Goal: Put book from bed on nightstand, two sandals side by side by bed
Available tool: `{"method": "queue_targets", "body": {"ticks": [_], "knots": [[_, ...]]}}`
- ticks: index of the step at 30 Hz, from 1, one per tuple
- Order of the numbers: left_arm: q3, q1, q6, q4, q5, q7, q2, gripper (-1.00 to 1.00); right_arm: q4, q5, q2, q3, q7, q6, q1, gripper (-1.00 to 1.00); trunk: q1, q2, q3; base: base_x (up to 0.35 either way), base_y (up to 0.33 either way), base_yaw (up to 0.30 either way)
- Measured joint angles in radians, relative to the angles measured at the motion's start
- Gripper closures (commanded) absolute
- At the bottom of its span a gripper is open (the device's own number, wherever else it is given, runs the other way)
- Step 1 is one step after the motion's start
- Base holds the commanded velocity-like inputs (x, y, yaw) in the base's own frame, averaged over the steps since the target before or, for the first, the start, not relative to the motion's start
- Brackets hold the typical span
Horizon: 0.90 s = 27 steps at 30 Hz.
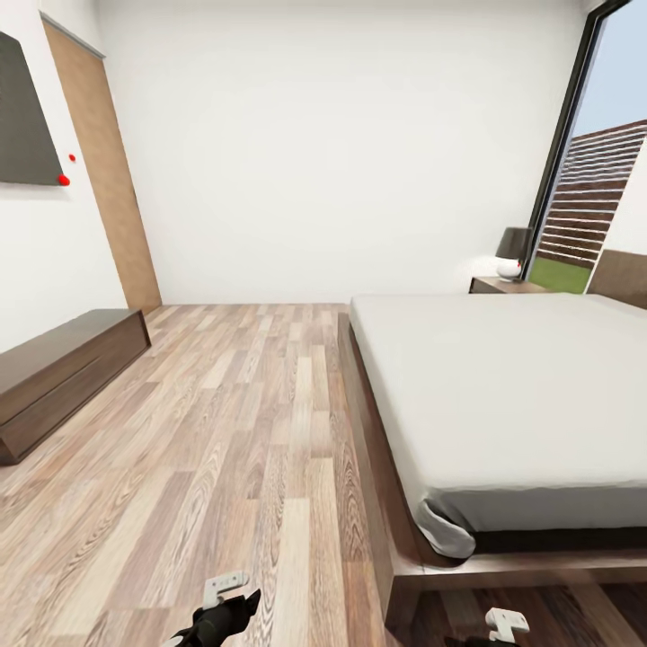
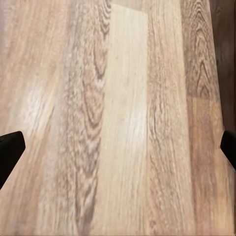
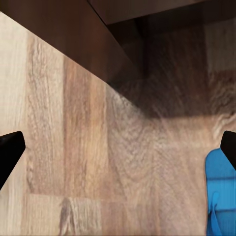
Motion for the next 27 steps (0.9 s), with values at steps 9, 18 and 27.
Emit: {"method": "queue_targets", "body": {"ticks": [9,18,27], "knots": [[0.0,0.0,0.0,0.0,0.0,0.0,-0.002,-1.0,0.0,0.0,0.0,-0.001,0.001,0.0,0.0,-1.0,-0.035,0.063,0.028,0.0,0.0,0.0],[0.0,0.0,0.0,0.0,0.0,0.0,-0.002,-1.0,0.0,0.0,0.0,-0.001,0.001,0.0,0.0,-1.0,-0.069,0.126,0.05,0.0,0.0,0.0],[0.0,0.0,0.0,0.0,0.0,0.0,-0.002,-1.0,0.0,0.0,0.0,-0.001,0.0,0.0,0.0,-1.0,-0.104,0.189,0.066,0.0,0.0,0.0]]}}
